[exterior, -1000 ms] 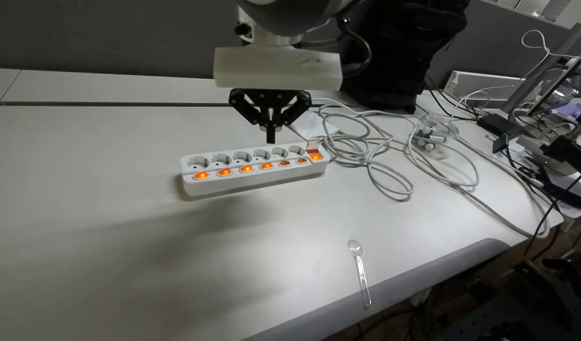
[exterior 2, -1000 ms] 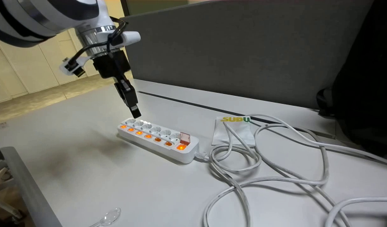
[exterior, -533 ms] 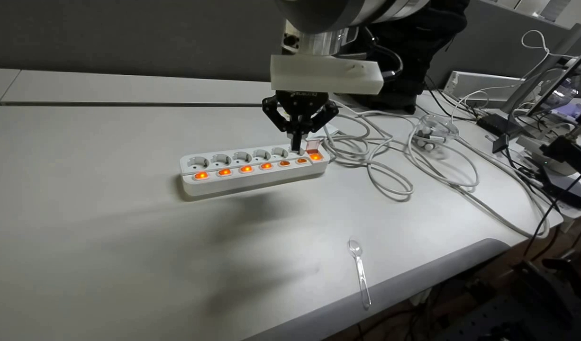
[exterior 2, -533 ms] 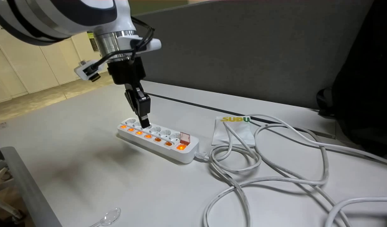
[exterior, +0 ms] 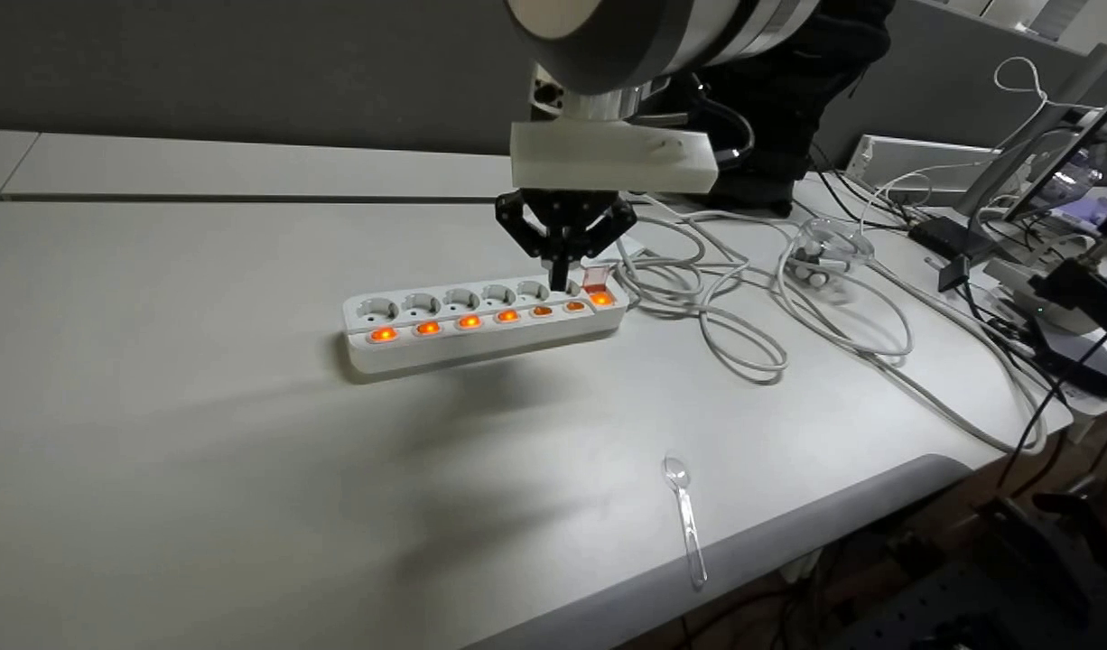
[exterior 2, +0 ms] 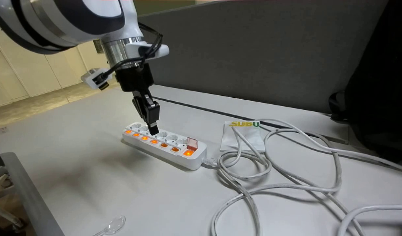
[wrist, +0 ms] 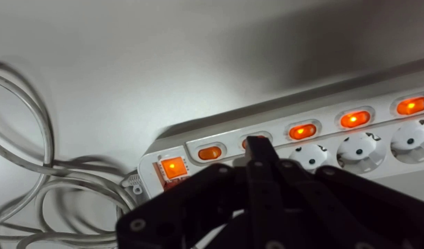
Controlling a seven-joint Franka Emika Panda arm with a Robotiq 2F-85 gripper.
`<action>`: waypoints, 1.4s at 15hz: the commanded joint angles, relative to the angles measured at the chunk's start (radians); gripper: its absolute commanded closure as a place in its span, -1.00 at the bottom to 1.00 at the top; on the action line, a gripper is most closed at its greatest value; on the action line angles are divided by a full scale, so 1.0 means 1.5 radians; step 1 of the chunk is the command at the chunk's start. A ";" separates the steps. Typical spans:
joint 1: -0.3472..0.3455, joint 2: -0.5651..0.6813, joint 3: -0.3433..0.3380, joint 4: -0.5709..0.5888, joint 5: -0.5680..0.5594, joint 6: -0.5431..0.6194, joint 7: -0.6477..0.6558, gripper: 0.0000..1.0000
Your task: Turn off the middle switch
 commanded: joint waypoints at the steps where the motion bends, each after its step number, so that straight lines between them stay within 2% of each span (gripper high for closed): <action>1: 0.027 0.037 -0.025 0.034 -0.016 0.022 0.023 1.00; 9: 0.058 0.092 -0.027 0.081 0.016 0.020 0.005 1.00; 21: 0.070 0.088 -0.025 0.069 0.041 -0.005 0.005 1.00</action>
